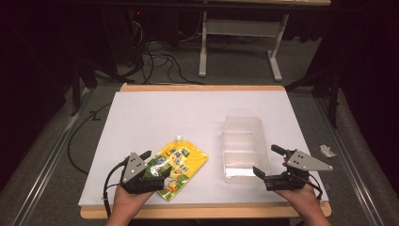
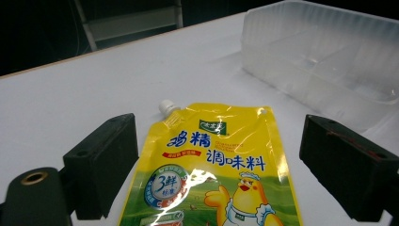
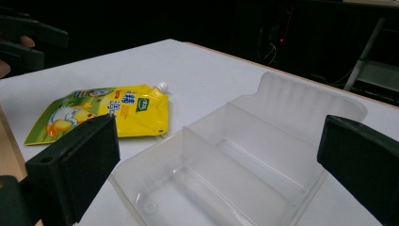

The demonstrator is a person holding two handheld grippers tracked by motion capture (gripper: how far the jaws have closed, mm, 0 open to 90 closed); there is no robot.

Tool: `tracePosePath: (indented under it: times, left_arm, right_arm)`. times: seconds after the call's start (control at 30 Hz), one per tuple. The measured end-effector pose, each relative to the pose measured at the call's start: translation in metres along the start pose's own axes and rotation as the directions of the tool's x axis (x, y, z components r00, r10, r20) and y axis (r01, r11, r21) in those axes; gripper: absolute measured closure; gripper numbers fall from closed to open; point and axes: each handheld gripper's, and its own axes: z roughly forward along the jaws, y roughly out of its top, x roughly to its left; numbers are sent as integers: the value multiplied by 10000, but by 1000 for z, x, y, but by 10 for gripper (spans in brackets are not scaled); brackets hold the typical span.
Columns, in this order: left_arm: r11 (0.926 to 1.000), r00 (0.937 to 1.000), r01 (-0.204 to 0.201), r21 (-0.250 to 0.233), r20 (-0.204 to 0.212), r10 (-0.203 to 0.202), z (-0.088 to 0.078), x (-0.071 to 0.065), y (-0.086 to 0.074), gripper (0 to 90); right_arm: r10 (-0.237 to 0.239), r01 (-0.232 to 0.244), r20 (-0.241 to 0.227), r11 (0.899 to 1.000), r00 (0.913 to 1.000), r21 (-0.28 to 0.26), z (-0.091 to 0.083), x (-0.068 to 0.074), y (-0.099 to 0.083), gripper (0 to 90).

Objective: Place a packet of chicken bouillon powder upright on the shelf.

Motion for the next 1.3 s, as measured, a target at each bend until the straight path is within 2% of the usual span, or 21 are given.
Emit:
tracePosePath:
  times: [0.2, 0.37, 0.6, 0.67, 0.73, 0.83, 0.87, 0.93, 0.97, 1.0, 1.03, 1.1, 1.17, 1.23, 1.3]
  left_arm:
    - [9999, 10000, -68, 147, -54, 69, 2, 3, -3, 120]
    - [9994, 9994, 331, -66, -45, -331, -1, 10, -4, 127]
    - [9978, 9978, 668, 15, -39, -668, 0, 16, -7, 153]
    - [9957, 9957, 925, 86, -50, -925, 1, 22, -9, 169]
    - [9948, 9948, 1016, 107, -68, -1016, 1, 23, -9, 182]
    - [9926, 9928, 1189, 265, -174, -1185, 2, 30, -12, 307]
    - [9896, 9900, 1382, 400, -338, -1369, 3, 36, -16, 386]
    - [9878, 9886, 1457, 549, -455, -1433, 3, 40, -18, 550]
    - [9826, 9858, 1577, 981, -729, -1510, 5, 49, -24, 637]
    - [9795, 9838, 1609, 1211, -986, -1494, 7, 53, -27, 711]
    - [9727, 9790, 1745, 1532, -1332, -1546, 9, 58, -31, 768]
    - [9520, 9634, 2259, 2064, -1919, -1870, 13, 71, -40, 880]
    - [9326, 9515, 2705, 2389, -2135, -2213, 17, 79, -47, 900]
    - [9165, 9485, 2816, 2840, -2265, -2213, 20, 80, -52, 900]
    - [9087, 9548, 2661, 3218, -2178, -2025, 23, 78, -55, 900]
  right_arm:
    - [123, -123, 95, 9999, 9999, -3, 1, -1, -2, 1]
    - [292, -292, 94, 9996, 9995, -50, 0, -3, -3, 1]
    - [424, -422, 80, 9990, 9991, -130, -1, -5, -4, 1]
    - [365, -364, 61, 9993, 9993, -123, 0, -5, -4, 1]
    - [376, -375, 56, 9992, 9993, -127, 0, -5, -4, 1]
    - [394, -394, 48, 9992, 9992, -108, 0, -4, -4, 1]
    - [351, -350, 57, 9993, 9994, -94, 0, -5, -5, 1]
    - [346, -346, 71, 9994, 9994, -87, 0, -5, -5, 1]
    - [345, -344, 66, 9994, 9994, -82, 1, -5, -5, 1]
    - [347, -347, 78, 9994, 9994, -61, 1, -5, -5, 1]
    - [343, -343, 76, 9994, 9994, -59, 1, -5, -5, 1]
    - [331, -331, 37, 9994, 9994, -55, 1, -4, -5, 1]
    - [308, -307, 38, 9995, 9995, -39, 1, -4, -5, 1]
    - [306, -305, 35, 9995, 9995, -18, 1, -4, -5, 1]
    - [264, -264, 10, 9996, 9996, -18, 1, -4, -4, 1]
